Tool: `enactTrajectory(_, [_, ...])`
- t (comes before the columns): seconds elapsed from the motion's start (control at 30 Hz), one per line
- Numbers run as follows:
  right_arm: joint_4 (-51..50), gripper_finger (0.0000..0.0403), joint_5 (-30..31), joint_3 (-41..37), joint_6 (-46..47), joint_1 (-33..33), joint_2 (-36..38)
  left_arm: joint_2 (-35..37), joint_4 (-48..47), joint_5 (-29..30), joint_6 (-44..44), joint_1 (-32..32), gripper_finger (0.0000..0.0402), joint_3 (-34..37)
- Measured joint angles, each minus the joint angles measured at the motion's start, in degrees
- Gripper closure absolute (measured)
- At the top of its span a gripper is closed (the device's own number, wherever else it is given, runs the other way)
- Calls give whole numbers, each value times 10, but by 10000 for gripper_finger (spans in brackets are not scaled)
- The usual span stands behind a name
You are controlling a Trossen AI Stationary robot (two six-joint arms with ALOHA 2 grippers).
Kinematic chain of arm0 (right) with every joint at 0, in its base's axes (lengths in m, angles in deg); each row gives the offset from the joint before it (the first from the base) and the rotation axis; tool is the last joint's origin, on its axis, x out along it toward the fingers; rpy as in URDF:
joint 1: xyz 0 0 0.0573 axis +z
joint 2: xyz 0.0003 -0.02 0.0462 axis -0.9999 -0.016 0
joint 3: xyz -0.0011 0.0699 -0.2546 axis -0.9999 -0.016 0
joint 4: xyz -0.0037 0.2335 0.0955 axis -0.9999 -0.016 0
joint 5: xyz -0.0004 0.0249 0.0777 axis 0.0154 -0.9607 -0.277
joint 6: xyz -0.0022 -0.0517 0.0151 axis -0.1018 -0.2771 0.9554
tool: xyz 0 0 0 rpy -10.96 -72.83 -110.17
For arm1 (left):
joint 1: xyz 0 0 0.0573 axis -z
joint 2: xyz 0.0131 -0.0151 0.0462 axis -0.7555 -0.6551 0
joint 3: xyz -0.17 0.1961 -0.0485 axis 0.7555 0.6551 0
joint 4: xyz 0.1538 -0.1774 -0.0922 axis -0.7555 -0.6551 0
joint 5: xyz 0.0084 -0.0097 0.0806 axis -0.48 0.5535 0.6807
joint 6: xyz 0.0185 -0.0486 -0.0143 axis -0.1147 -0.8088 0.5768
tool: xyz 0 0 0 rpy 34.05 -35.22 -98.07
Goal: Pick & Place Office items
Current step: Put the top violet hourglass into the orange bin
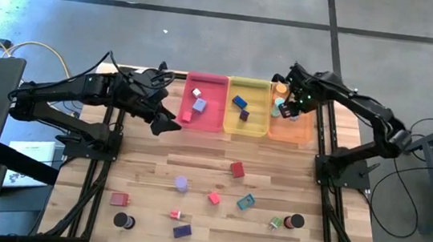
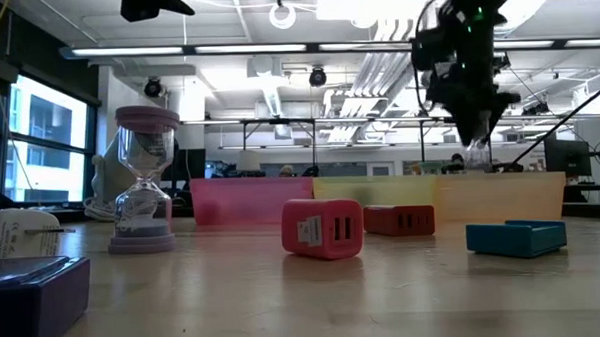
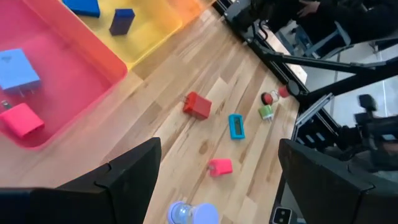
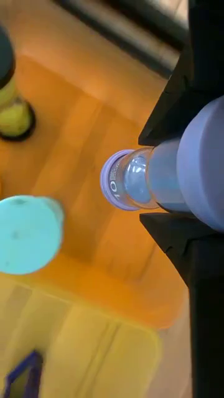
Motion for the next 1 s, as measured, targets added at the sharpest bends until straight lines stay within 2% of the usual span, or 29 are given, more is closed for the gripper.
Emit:
enactTrajectory(0.23, [79, 237, -1, -44, 7, -13, -8, 0, 2, 4, 0, 0, 85, 0])
enactTrajectory(0.63, [94, 237, 16, -44, -11, -38, -69, 0, 5, 3, 0, 0, 85, 0])
enactTrajectory(1.0, [125, 237, 18, -44, -26, -66, -81, 0, 6, 3, 0, 0, 85, 0])
